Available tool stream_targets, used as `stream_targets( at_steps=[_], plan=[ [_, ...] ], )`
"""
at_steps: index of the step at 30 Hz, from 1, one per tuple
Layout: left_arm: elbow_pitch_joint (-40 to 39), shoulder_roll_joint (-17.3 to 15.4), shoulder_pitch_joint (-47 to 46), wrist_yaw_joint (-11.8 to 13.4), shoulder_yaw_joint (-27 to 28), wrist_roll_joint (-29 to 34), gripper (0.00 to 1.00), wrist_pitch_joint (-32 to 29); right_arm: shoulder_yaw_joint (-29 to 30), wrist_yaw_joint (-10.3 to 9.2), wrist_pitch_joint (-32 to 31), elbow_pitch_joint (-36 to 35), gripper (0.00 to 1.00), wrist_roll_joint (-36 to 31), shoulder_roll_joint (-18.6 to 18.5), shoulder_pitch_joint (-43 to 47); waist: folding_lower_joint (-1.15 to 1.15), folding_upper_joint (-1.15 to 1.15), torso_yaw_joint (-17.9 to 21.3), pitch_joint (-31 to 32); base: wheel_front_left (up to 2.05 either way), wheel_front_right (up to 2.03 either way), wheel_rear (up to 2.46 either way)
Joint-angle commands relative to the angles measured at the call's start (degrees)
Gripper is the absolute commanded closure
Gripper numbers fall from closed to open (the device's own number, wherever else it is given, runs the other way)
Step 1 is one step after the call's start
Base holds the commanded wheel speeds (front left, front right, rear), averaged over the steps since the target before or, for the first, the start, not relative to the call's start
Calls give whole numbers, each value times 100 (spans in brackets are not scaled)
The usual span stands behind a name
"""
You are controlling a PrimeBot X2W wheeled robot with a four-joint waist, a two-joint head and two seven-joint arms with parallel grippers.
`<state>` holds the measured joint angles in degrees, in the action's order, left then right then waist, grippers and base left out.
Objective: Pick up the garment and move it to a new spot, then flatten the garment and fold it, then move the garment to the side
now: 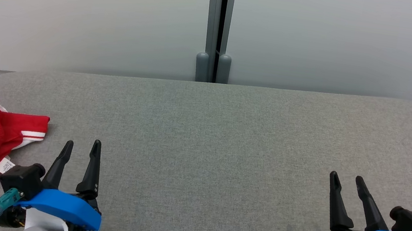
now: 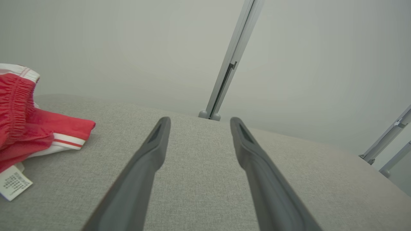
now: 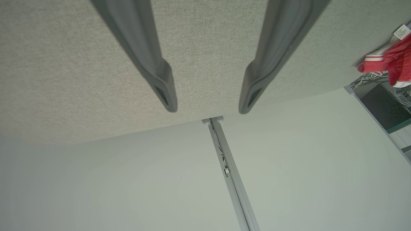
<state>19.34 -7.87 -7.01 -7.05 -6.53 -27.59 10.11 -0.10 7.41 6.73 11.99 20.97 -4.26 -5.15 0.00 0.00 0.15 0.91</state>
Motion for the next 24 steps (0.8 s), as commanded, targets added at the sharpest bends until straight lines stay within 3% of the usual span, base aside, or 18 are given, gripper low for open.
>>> stream_targets(
  at_steps=[1,24],
  plan=[
    [-10,-41,-114,17,-32,128,0,44,-8,11,39,-14,0,-119,0,-59,0,0,1,1,0,0,0],
    [392,-49,-23,53,-137,1033,0,329,79,12,238,111,0,-1118,94,24,0,0,0,-7,0,0,0]
  ],
)
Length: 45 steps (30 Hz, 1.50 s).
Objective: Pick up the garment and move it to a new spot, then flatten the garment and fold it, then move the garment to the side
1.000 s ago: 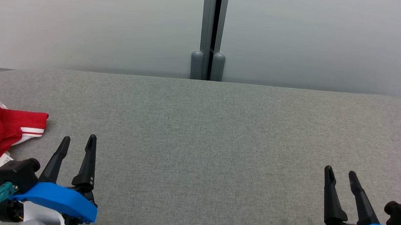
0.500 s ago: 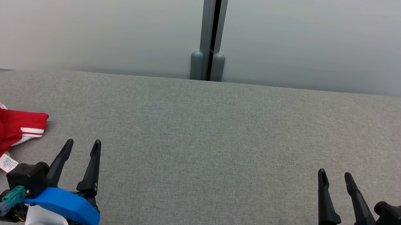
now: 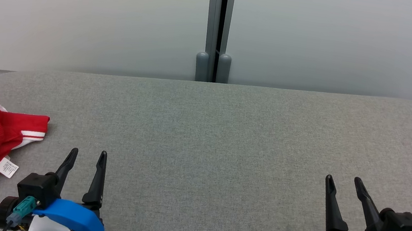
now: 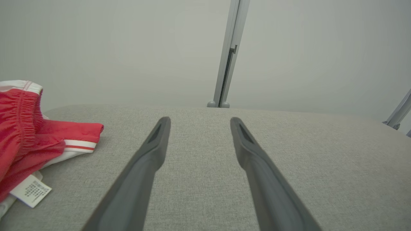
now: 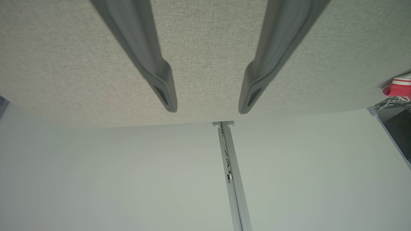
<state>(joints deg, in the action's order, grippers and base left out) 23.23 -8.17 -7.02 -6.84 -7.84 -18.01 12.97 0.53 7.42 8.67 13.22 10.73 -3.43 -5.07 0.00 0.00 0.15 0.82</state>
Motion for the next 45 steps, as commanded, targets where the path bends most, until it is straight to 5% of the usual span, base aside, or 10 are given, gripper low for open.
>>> stream_targets(
  at_steps=[1,32,45],
  plan=[
    [21,-23,-21,35,-5,105,0,48,21,10,49,-9,0,-115,15,27,0,0,1,0,0,0,0],
    [302,17,-102,77,-11,513,0,230,115,8,203,57,0,-482,54,71,0,0,-52,-17,0,0,0],
    [146,-5,-207,188,327,366,0,230,-60,8,169,-185,0,-560,54,-50,0,0,-993,-215,0,0,0]
  ],
)
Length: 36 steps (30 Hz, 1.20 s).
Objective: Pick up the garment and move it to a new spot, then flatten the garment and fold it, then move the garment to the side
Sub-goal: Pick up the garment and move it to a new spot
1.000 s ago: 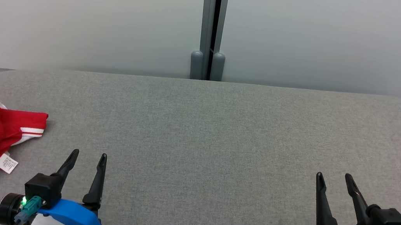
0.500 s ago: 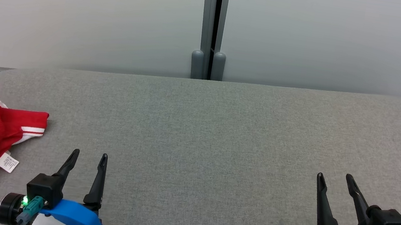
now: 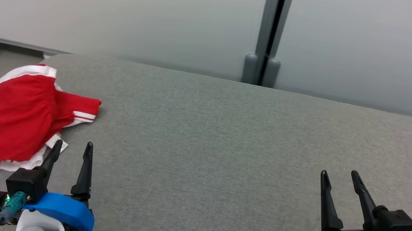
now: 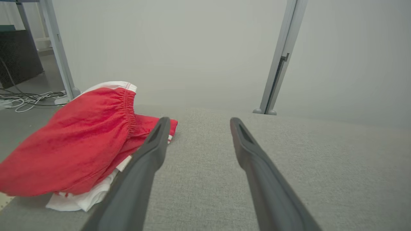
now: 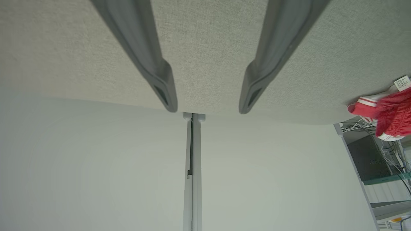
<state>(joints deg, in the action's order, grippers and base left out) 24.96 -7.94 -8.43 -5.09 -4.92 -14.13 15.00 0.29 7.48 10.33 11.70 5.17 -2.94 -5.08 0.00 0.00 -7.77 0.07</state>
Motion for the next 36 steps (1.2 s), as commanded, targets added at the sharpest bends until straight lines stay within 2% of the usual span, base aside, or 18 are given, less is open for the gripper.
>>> stream_targets(
  at_steps=[1,12,19,29,36],
  plan=[
    [-46,-15,-68,18,64,-49,0,27,-41,2,-8,-56,0,9,5,-58,0,0,-307,-158,0,0,0],
    [-263,34,-4,102,452,-36,0,27,-309,2,-116,-326,0,-43,1,-179,0,0,-1338,-331,0,0,0],
    [-315,83,61,82,615,40,0,27,-304,2,-253,-559,0,-44,0,-49,0,0,-1755,-358,0,0,0],
    [-393,179,-64,67,772,154,0,26,-320,2,-421,-777,0,-118,-5,-90,0,0,-1867,-637,0,0,0],
    [-91,258,-896,-2,778,114,0,22,-338,2,-735,-1145,0,-240,-222,-382,0,0,-1688,-1436,0,0,0]
  ],
)
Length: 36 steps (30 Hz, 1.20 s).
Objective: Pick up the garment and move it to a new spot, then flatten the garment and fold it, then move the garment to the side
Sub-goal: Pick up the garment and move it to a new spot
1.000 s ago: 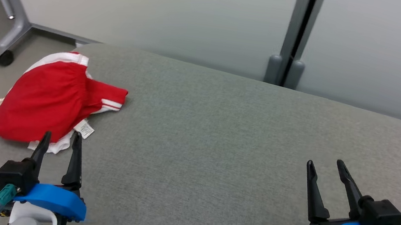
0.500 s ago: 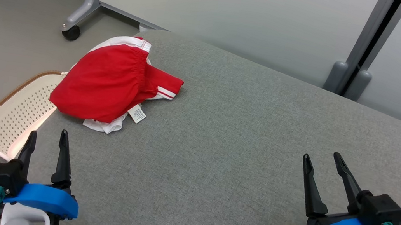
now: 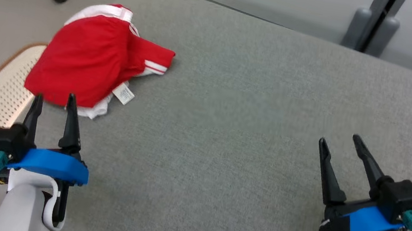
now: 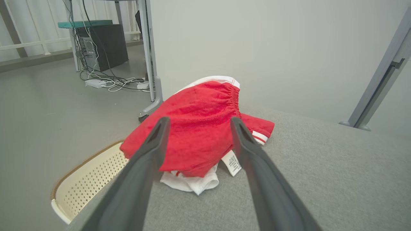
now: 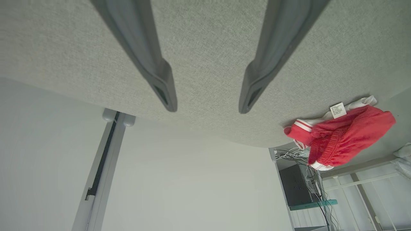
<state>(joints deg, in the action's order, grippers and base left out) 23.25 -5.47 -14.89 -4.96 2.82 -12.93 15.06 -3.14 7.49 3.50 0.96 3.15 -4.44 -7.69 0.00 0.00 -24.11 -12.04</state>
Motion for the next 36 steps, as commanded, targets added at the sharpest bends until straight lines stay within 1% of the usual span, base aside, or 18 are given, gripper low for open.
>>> stream_targets(
  at_steps=[1,2,3,6,10,15,19,20,21,22,23,26,30,32,36],
  plan=[
    [229,18,-416,-45,-7,-31,0,16,11,0,-98,-127,0,-58,-114,-167,0,0,-15,-354,0,0,0],
    [372,12,-586,-60,-2,-52,0,17,10,0,-137,-190,0,-59,-161,-213,0,0,26,-489,0,0,0],
    [372,12,-586,-60,-2,-52,0,17,10,0,-137,-190,0,-59,-161,-213,0,0,26,-489,0,0,0],
    [929,-32,-1094,-116,1,-114,0,17,18,0,-252,-335,0,-63,-268,-352,0,0,164,-873,0,0,0],
    [1637,-187,-1621,-139,107,-143,0,18,17,0,-308,-423,0,-30,-334,-492,0,0,362,-1216,0,0,0],
    [2300,-319,-2042,-66,269,-119,0,17,49,0,-310,-422,0,-19,-382,-568,0,0,465,-1429,0,0,0],
    [2764,-396,-2221,-70,260,-41,0,16,57,0,-291,-388,0,12,-393,-614,0,0,486,-1495,0,0,0],
    [2871,-406,-2269,-70,245,-21,19,17,58,0,-291,-377,0,15,-393,-630,0,0,486,-1502,0,0,0],
    [3067,-419,-2305,-70,214,-1,55,-7,61,0,-293,-367,0,12,-389,-642,0,0,484,-1506,0,0,0],
    [3255,-436,-2345,-82,187,3,85,-63,59,0,-296,-360,0,4,-381,-648,0,0,484,-1509,0,0,0],
    [3399,-456,-2431,-100,172,-13,100,-70,57,0,-299,-353,0,3,-370,-652,0,0,485,-1511,0,0,0],
    [3751,-515,-2602,-138,134,-64,100,-96,34,0,-285,-340,0,-1,-352,-677,0,0,500,-1485,0,0,0],
    [3724,-590,-2669,-159,205,-132,100,-5,68,0,-236,-289,0,7,-337,-626,0,0,516,-1371,0,0,0],
    [3460,-607,-2616,-143,279,-160,100,17,91,0,-201,-264,0,7,-315,-579,0,0,530,-1280,0,0,0],
    [2467,-604,-2187,-25,605,-166,100,16,93,0,-102,-157,0,13,-259,-513,0,0,585,-998,0,0,0]
  ],
)
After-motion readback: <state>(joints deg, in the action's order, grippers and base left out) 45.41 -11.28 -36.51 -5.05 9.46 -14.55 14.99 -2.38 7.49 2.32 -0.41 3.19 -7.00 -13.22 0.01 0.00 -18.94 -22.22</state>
